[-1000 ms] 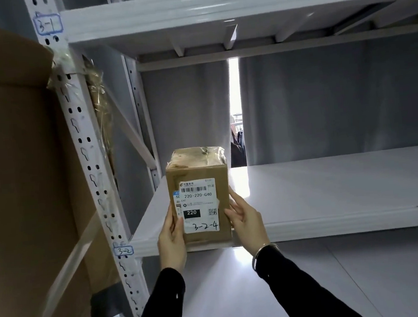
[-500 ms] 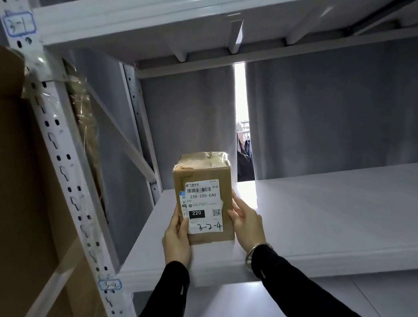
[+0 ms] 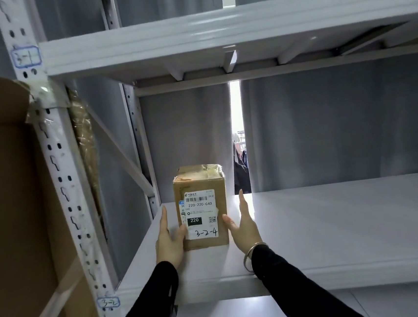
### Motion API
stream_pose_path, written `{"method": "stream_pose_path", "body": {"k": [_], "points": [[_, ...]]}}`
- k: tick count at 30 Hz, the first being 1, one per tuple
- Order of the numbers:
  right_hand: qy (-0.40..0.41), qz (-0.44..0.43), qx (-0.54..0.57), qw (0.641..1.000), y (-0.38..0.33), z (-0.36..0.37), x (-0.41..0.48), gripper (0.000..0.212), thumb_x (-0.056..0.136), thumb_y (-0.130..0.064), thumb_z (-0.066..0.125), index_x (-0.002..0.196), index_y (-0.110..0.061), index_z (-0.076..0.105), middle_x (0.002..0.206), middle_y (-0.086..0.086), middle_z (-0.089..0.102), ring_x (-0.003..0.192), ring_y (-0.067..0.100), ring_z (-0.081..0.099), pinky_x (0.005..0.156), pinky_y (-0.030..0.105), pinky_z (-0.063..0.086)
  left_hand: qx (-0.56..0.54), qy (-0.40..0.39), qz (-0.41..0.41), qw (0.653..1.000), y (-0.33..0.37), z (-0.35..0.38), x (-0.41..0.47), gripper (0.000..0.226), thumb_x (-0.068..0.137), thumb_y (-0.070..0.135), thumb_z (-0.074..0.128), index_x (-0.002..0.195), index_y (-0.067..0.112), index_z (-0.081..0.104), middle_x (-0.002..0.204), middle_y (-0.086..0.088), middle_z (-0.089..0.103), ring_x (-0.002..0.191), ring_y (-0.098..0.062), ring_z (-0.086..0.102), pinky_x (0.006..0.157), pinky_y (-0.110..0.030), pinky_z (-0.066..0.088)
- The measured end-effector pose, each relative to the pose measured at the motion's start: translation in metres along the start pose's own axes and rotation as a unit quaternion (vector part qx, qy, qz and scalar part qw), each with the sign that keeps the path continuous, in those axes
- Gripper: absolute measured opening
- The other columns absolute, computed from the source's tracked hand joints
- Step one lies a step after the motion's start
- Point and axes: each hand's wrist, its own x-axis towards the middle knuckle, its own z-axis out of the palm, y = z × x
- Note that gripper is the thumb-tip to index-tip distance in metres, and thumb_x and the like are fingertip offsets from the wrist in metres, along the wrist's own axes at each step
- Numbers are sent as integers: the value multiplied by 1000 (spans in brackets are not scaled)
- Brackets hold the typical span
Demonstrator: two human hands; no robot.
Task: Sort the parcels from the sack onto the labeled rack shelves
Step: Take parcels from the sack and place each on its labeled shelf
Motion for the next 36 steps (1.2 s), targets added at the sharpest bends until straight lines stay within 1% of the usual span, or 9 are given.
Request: {"method": "stream_pose_path", "body": {"k": [2,5,9,12,15,22,28,32,36], "points": [[11,-3,-8,1000,-9,-9,-11,74,94,-27,49,148,-27,-2,156,-1,18,141,23,26,112,33,24,4,-8,6,1000,10,-7,-11,71,93,23,54,149,33,11,155,-2,25,142,-25,24,114,-39,23],[17,-4,10,1000,-25,-21,-36,74,94,-23,51,148,-26,2,155,-3,22,142,20,25,112,28,22,0,-23,10,1000,27,-14,-33,78,91,23,58,150,29,8,157,-1,18,145,-21,17,118,-41,18],[26,-8,20,999,-37,-38,-85,70,93,-21,54,148,-23,11,154,-2,24,142,16,25,108,19,20,2,-43,41,998,47,-12,-71,78,89,17,61,149,23,12,155,0,20,143,-19,20,116,-37,18],[53,12,19,998,-34,-72,-130,70,93,-22,54,148,-23,12,154,-2,23,142,14,23,102,13,18,12,-97,50,994,57,14,-106,81,88,19,62,150,21,10,154,-5,23,141,-23,26,117,-39,21],[112,46,12,993,-22,-133,-179,71,92,-20,54,149,-23,11,153,0,25,142,15,22,100,13,19,11,-170,65,983,69,66,-153,81,90,23,59,151,21,6,158,-2,10,145,-19,14,117,-35,14],[273,106,-51,955,11,-298,-336,72,91,-18,56,149,-17,12,156,-1,18,143,13,17,109,18,19,-15,-341,114,933,106,191,-303,77,90,22,60,150,16,12,159,-6,5,146,-16,6,110,-20,7],[377,140,-55,914,35,-414,-448,73,91,-21,57,149,-22,12,154,-1,23,139,12,25,109,22,24,-38,-453,140,879,151,299,-430,77,91,24,58,150,20,9,159,-3,2,145,-16,10,107,-18,11],[412,157,-55,896,57,-495,-505,70,91,-20,57,148,-20,16,137,-15,32,126,-2,28,103,15,23,-44,-503,145,851,169,379,-511,73,91,20,57,150,20,14,159,-5,4,146,-17,10,112,-24,12],[418,188,-86,884,87,-576,-541,69,90,-24,59,147,-20,19,152,-7,27,140,10,26,108,19,22,-43,-530,129,837,173,454,-576,66,91,18,57,147,16,22,157,-6,14,145,-17,13,107,-15,12]]}}
